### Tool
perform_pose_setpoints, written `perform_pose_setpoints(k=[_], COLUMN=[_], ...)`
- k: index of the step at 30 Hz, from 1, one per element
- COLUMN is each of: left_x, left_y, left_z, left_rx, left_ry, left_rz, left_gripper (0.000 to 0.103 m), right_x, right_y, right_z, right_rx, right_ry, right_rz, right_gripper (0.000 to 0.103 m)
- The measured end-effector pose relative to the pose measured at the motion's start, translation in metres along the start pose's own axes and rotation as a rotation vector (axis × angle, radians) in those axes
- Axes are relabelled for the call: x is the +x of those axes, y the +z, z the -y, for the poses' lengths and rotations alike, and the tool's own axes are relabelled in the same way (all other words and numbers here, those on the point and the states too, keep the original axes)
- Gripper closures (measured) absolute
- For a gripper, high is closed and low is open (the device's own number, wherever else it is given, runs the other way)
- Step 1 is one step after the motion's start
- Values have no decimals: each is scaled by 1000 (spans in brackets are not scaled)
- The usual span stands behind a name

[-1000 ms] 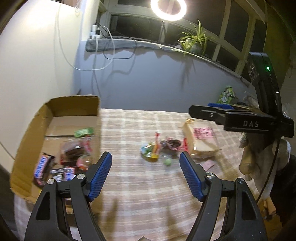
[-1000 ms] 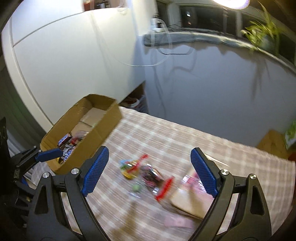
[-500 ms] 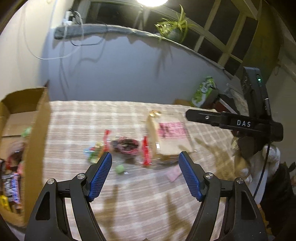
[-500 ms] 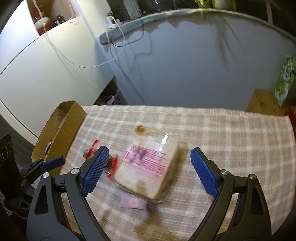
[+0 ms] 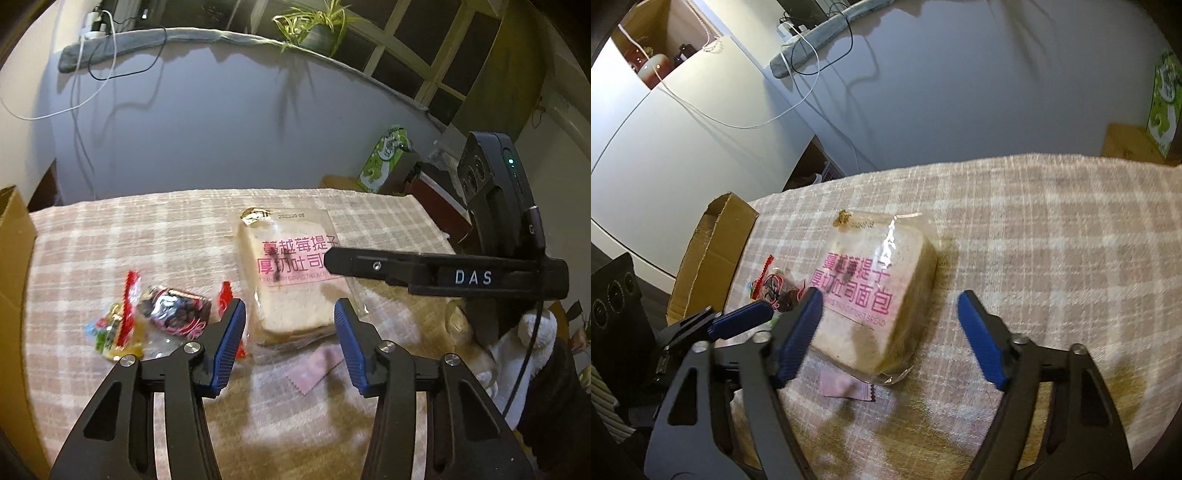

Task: Organize snacks
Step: 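Move both tools to the bagged bread and grasp it with the right tool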

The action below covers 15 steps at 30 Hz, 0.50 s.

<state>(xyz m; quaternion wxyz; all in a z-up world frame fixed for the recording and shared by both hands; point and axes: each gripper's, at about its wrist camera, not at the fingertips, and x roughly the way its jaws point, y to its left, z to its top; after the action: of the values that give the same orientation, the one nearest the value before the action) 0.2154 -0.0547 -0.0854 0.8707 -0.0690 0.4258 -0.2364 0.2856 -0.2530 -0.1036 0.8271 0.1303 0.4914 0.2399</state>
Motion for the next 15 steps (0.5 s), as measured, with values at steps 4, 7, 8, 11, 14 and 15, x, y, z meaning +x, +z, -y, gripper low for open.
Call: perform_pose_setpoints(k=[4,7,8,11,14,15], left_x=[12,22,25,37,42,42], left_y=[7,11,12,13,13,14], left_z=[-1,-5,-5,-10,-15,-15], left_rx=[-5,-15,-17,-35,-60,-62], left_ry=[-11,-11,-13,-24,-49,-54], left_rz=[-19,-38,-45,-76,-80,-81], left_gripper=[55,55,55,55,55,55], right_x=[6,10,11,12,14,14], right_y=[-2,-3,-4,-5,-4,-3], right_z=[6,10,11,15,15,15], right_rx=[26,48,57,72,79,82], right_ry=[34,60,68,87,101,103], right_rz=[-21,-37,-41,-47,-60,-63], right_gripper=[39,44,46,50,59,59])
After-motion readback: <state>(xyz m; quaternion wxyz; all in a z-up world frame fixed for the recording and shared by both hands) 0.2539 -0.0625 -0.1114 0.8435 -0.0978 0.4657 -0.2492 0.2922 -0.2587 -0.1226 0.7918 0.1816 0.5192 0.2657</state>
